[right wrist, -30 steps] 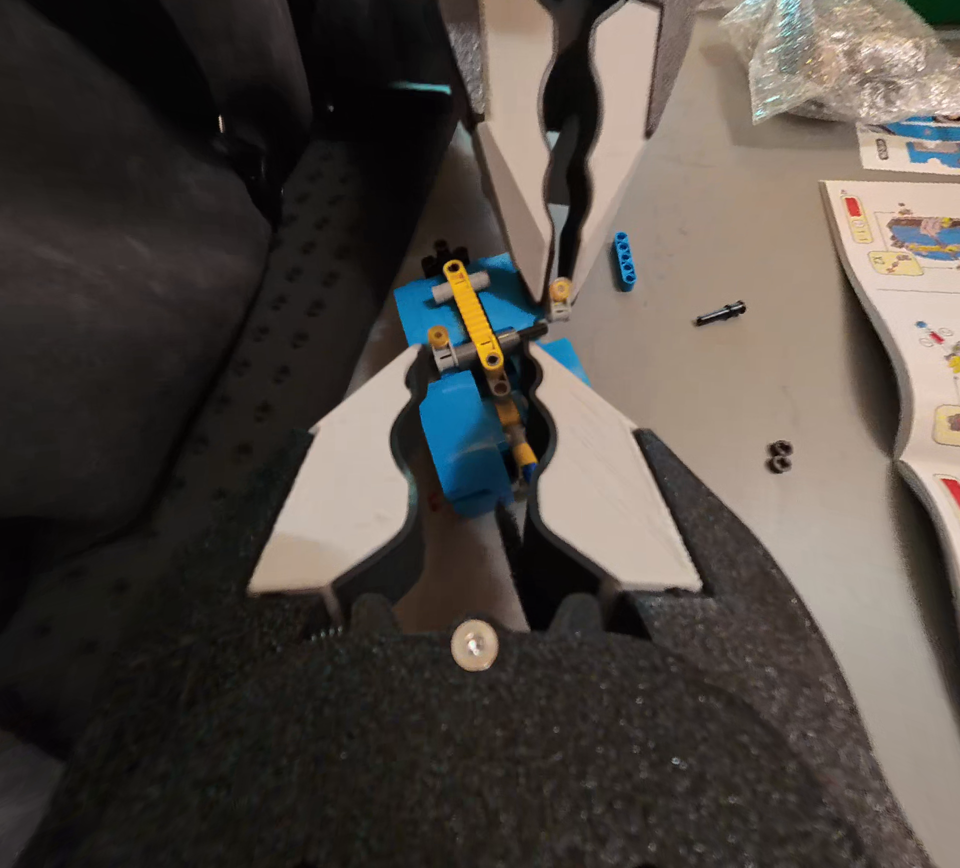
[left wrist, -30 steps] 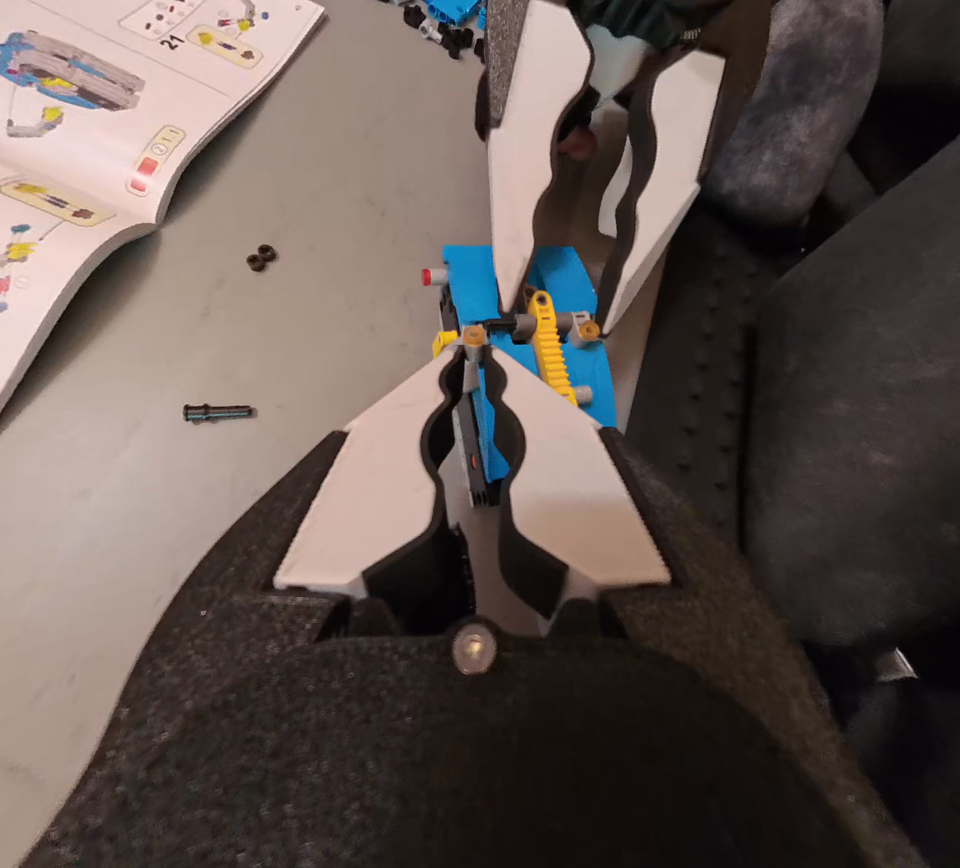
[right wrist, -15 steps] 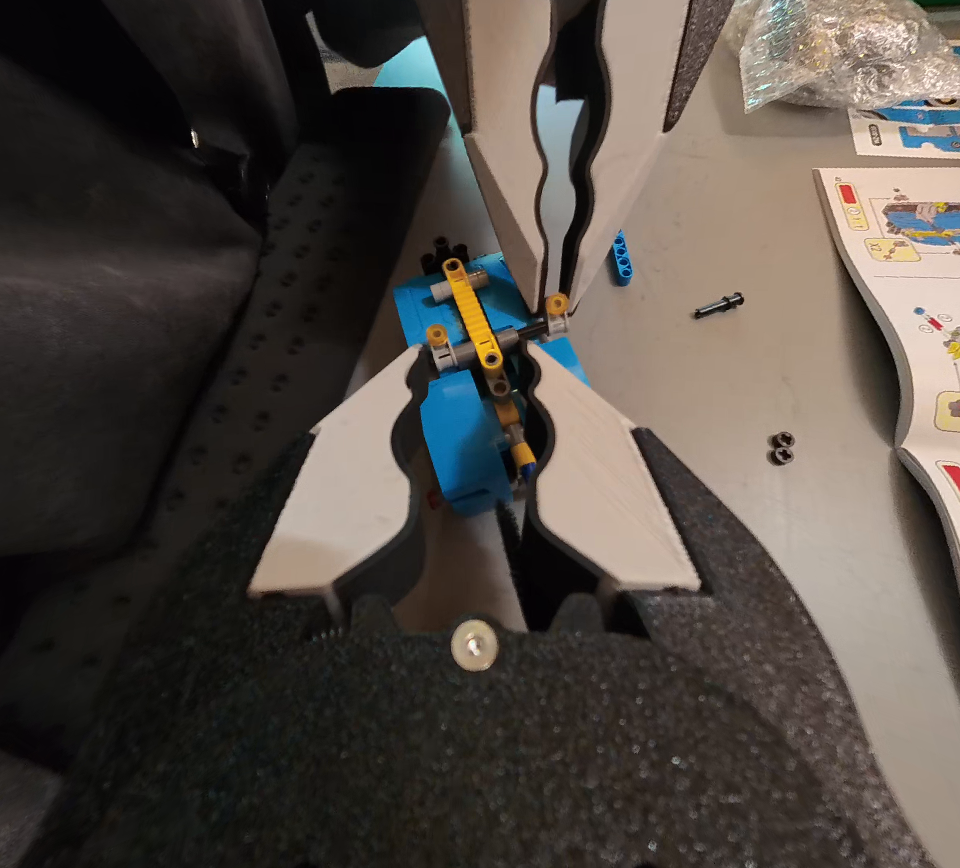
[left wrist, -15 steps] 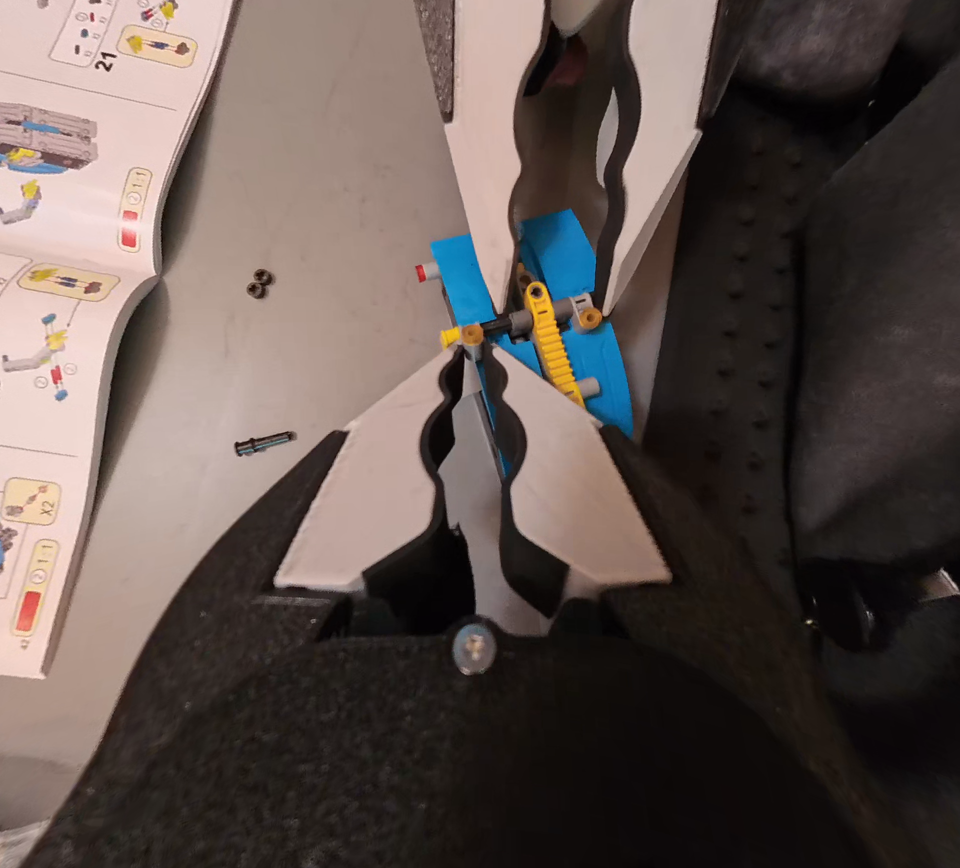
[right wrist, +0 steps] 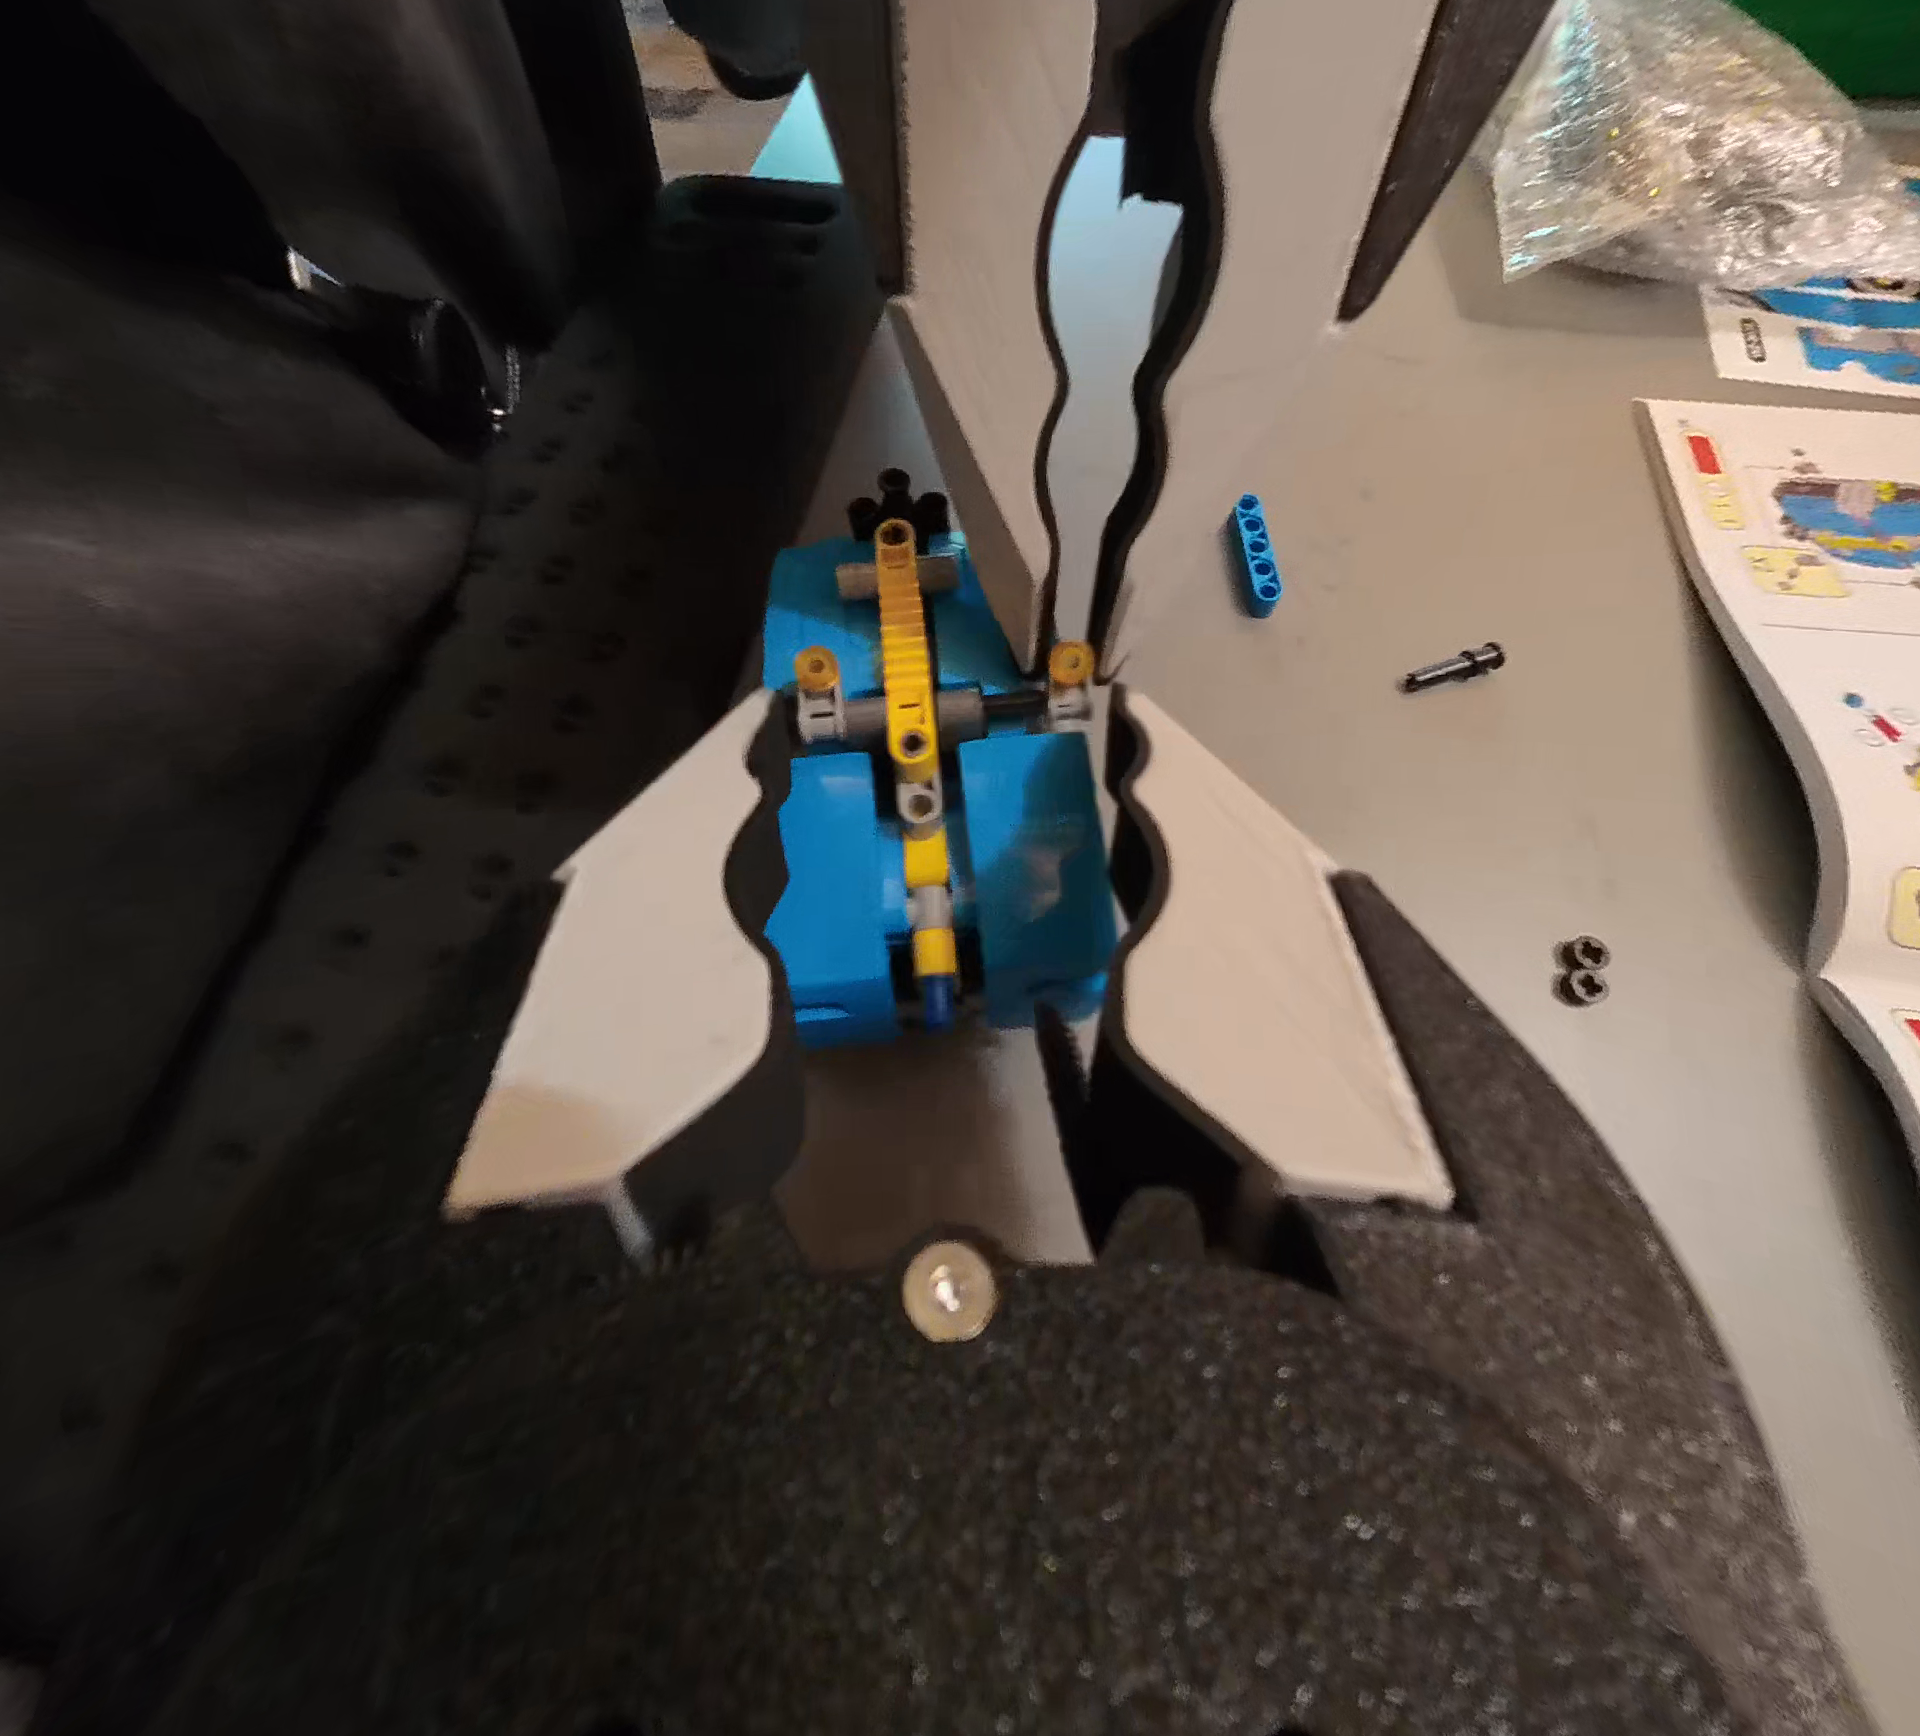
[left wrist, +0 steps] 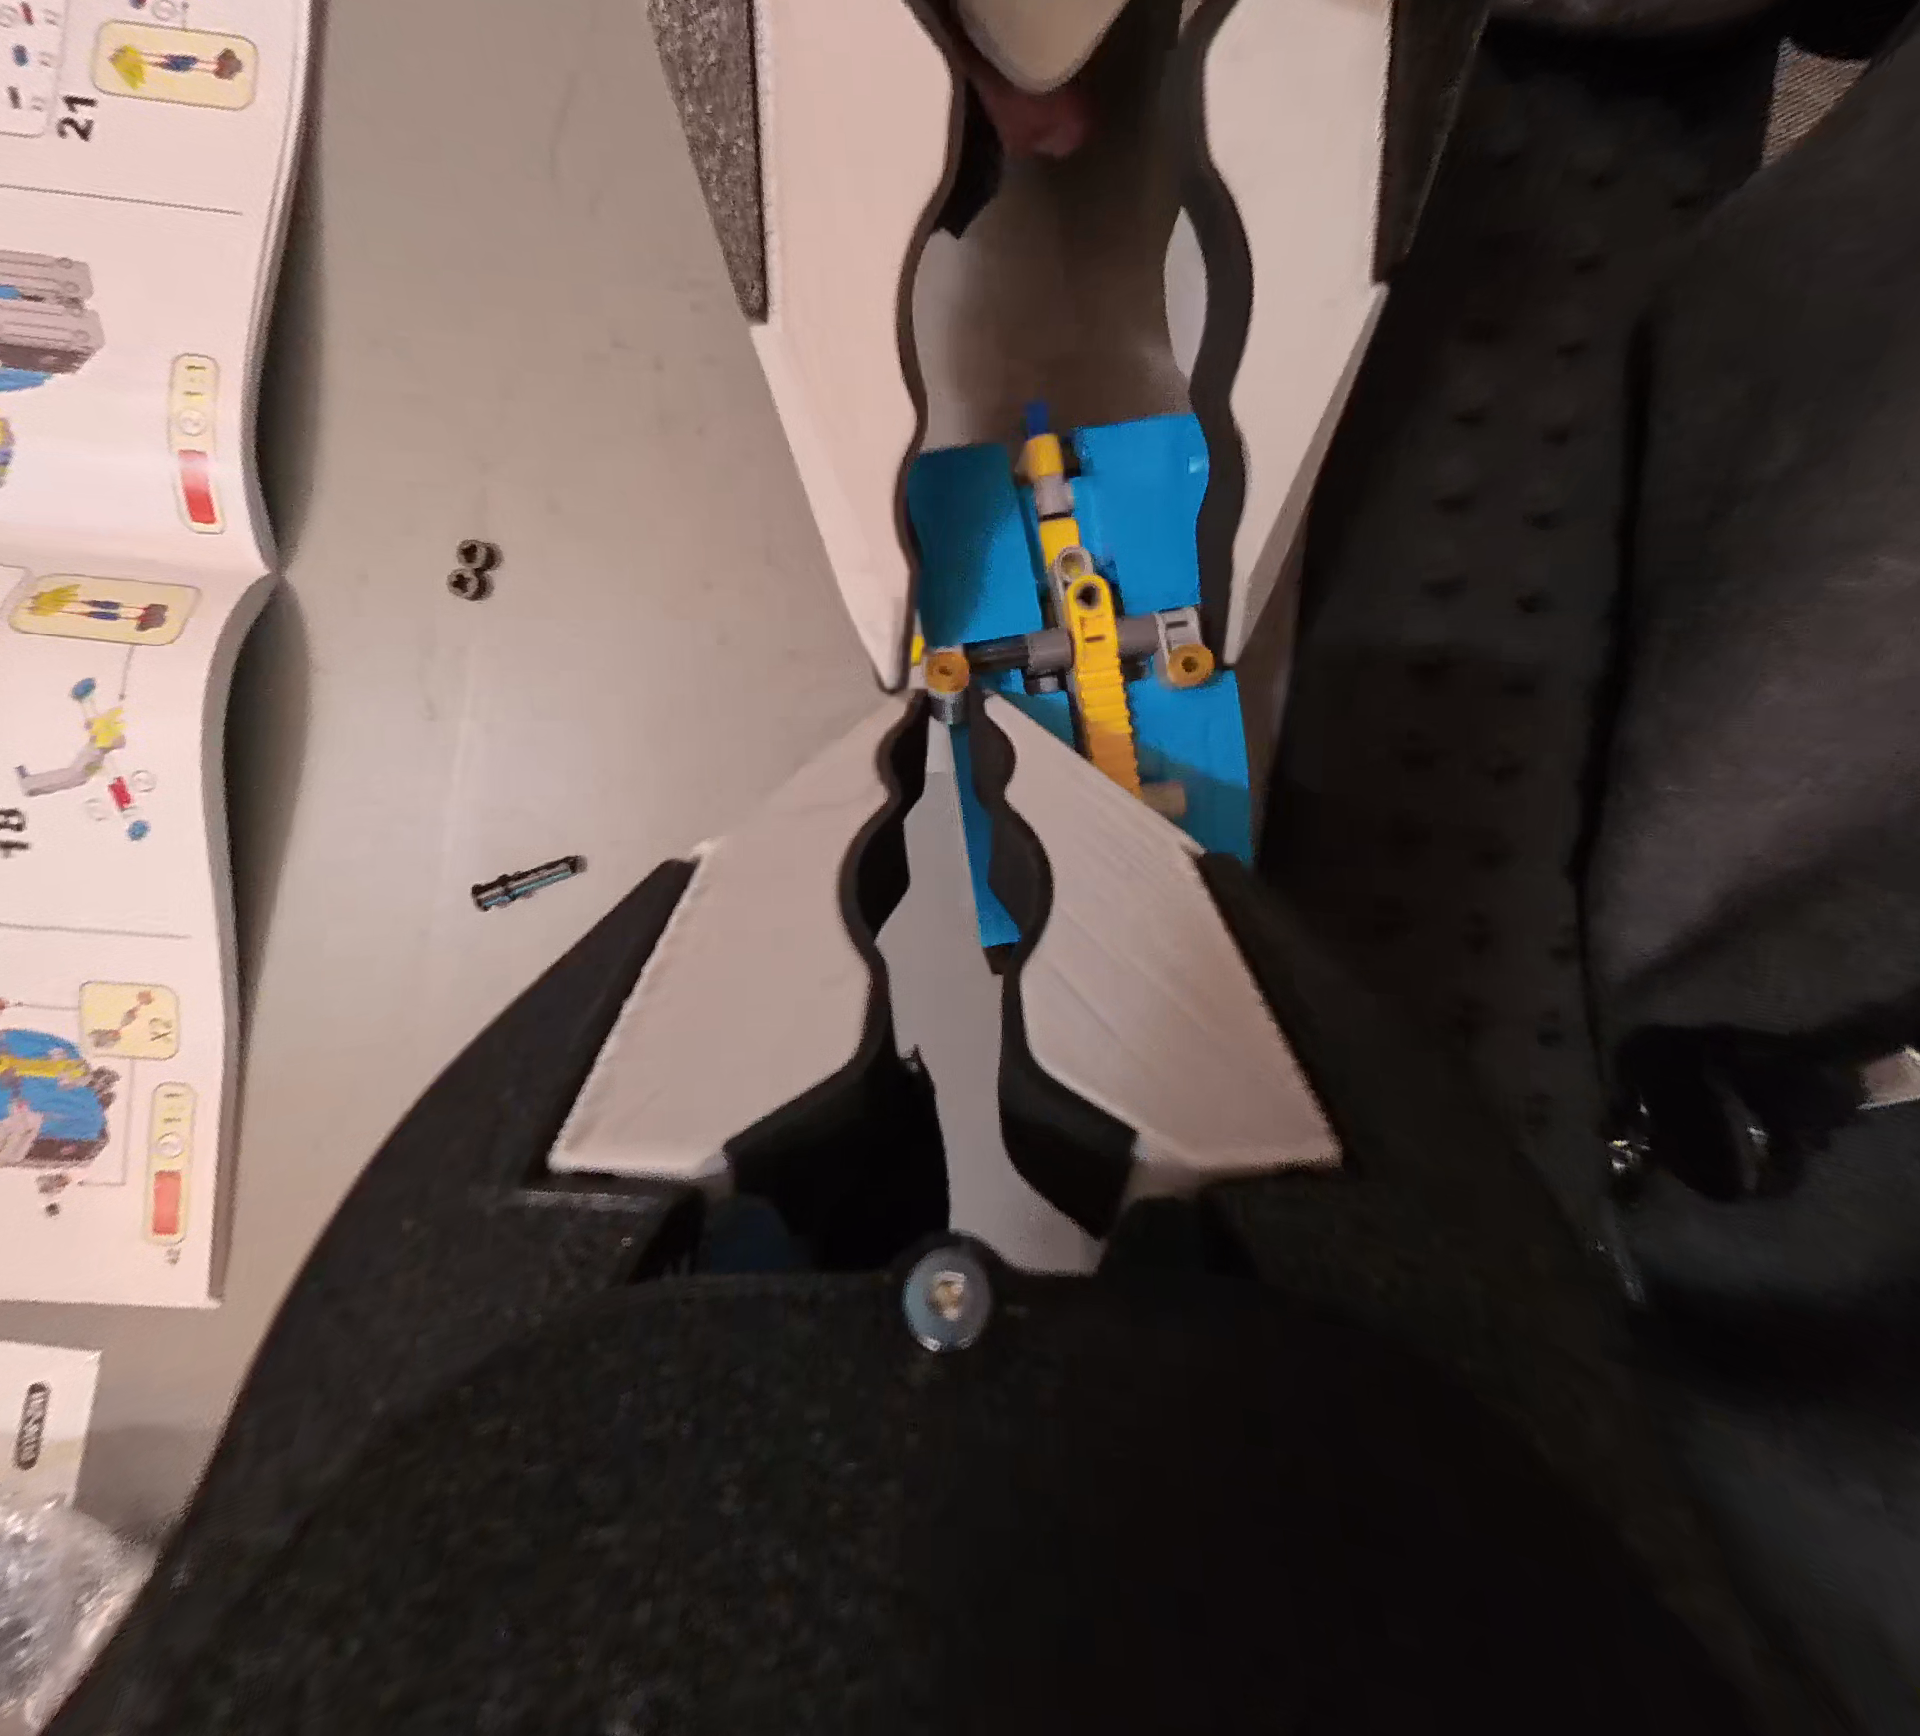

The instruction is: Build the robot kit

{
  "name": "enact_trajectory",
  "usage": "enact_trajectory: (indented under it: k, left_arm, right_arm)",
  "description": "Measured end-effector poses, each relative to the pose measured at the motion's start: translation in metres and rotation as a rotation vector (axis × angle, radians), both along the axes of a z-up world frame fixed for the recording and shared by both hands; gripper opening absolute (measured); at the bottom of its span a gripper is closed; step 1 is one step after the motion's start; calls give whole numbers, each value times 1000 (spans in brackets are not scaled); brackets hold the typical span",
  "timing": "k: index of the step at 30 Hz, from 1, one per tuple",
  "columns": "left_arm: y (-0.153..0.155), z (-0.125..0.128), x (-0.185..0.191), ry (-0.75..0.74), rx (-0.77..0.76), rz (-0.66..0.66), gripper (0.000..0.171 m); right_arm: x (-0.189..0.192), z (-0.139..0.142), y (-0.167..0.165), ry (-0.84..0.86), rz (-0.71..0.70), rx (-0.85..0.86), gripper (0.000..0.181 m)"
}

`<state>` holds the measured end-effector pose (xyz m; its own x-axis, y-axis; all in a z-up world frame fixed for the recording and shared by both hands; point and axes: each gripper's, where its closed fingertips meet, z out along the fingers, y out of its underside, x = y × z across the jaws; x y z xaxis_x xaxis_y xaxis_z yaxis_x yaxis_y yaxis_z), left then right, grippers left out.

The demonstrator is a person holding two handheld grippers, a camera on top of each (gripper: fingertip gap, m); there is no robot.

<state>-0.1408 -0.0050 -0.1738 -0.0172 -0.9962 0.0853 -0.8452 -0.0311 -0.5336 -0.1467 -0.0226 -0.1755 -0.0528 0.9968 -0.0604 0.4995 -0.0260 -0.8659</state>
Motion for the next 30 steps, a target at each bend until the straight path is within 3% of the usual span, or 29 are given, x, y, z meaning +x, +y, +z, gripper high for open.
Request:
enact_trajectory:
  k: [11,15,18,21,25,30]
  left_arm:
    - [1,1,-1,-109,-5,23,7]
    - [5,1,-6,-105,-6,54,19]
    - [0,1,-6,-114,-24,36,13]
    - [4,4,-6,-104,43,24,19]
    - [6,16,-1,-145,18,21,17]
    - [3,11,2,-162,-49,39,5]
  right_arm:
    - [0,0,0,-9,3,4,56]
    - [0,0,0,-13,-1,8,56]
    - [0,0,1,-15,-2,8,56]
    - [0,1,1,-15,-3,8,56]
    - [0,1,0,-14,-1,9,56]
    - [0,1,1,-8,3,6,56]
